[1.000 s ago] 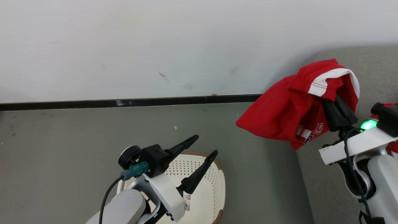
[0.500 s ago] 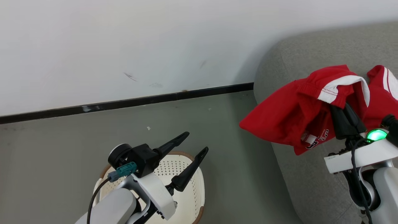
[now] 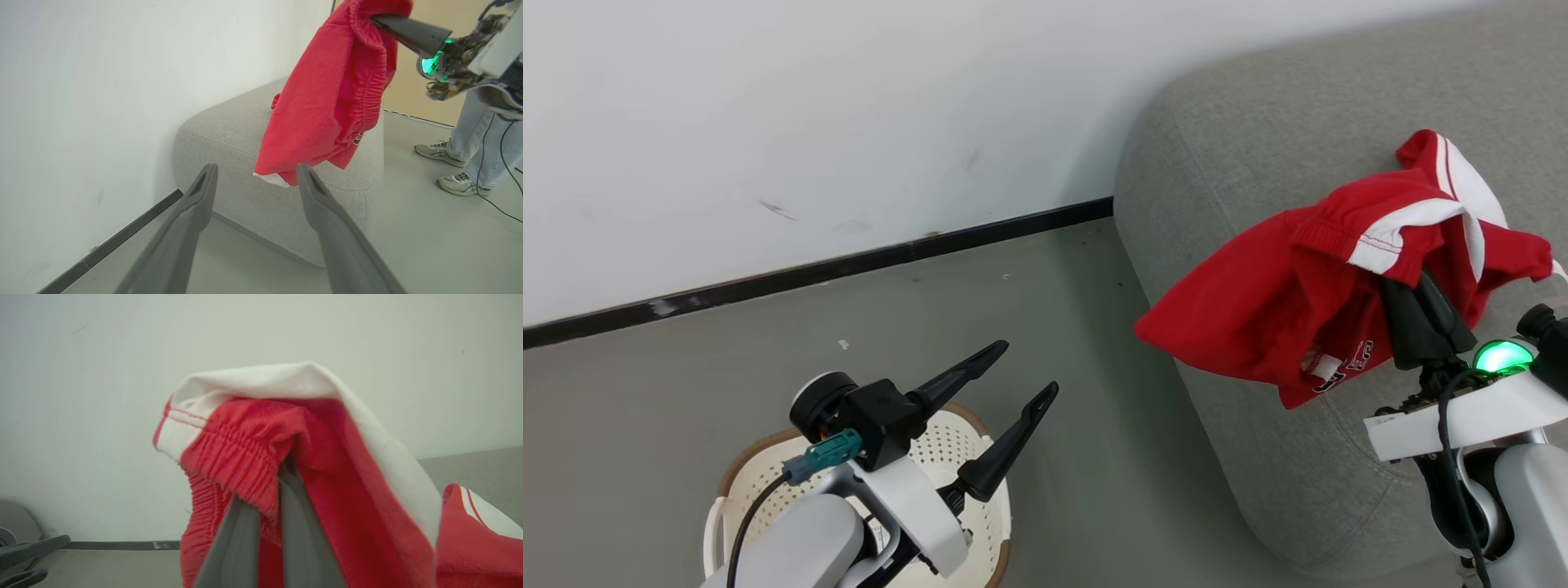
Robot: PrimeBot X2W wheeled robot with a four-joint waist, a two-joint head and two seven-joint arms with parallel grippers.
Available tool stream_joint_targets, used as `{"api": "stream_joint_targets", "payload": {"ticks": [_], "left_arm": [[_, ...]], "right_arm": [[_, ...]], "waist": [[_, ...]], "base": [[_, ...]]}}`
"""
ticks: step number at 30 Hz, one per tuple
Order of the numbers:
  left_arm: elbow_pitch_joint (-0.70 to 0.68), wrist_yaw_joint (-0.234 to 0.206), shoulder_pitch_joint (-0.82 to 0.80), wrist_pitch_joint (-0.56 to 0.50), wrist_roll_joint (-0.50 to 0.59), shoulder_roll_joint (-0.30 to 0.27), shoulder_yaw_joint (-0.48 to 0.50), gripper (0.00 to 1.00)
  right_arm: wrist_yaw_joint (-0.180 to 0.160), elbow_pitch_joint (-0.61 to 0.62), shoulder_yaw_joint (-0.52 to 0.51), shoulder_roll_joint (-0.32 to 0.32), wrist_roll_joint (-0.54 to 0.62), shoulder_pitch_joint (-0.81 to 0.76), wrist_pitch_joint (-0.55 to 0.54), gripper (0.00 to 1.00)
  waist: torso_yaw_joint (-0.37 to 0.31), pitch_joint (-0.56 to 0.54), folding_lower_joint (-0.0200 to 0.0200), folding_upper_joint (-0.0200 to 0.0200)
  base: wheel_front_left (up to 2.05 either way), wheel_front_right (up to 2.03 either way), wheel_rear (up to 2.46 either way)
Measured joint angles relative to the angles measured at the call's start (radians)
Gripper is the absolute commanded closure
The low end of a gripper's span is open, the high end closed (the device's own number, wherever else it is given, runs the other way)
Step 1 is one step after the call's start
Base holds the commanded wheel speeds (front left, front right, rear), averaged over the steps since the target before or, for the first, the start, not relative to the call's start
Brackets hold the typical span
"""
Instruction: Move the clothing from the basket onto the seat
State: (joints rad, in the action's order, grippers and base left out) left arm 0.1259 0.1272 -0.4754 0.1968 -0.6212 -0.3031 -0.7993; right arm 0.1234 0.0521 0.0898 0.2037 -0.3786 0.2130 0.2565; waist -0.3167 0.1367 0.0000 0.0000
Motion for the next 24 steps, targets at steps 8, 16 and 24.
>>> {"api": "stream_joint_targets", "payload": {"ticks": [8, 16, 24], "left_arm": [[-0.015, 0.000, 0.011, 0.012, 0.006, -0.021, 0.010, 0.00], [-0.044, -0.001, 0.036, 0.016, 0.017, -0.044, 0.006, 0.00], [-0.077, -0.006, 0.037, 0.014, 0.034, -0.058, 0.003, 0.00]], "right_arm": [[0.000, 0.012, 0.021, -0.002, 0.000, 0.001, 0.000, 1.00], [0.000, 0.013, 0.044, 0.020, -0.041, 0.061, 0.000, 1.00], [0.000, -0.001, 0.053, 0.106, -0.081, 0.157, 0.000, 1.00]], "waist": [[-0.049, 0.011, 0.0000, 0.0000], [-0.098, 0.023, 0.0000, 0.0000], [-0.113, 0.048, 0.0000, 0.0000]], "base": [[0.00, 0.00, 0.00], [0.00, 0.00, 0.00], [0.00, 0.00, 0.00]]}}
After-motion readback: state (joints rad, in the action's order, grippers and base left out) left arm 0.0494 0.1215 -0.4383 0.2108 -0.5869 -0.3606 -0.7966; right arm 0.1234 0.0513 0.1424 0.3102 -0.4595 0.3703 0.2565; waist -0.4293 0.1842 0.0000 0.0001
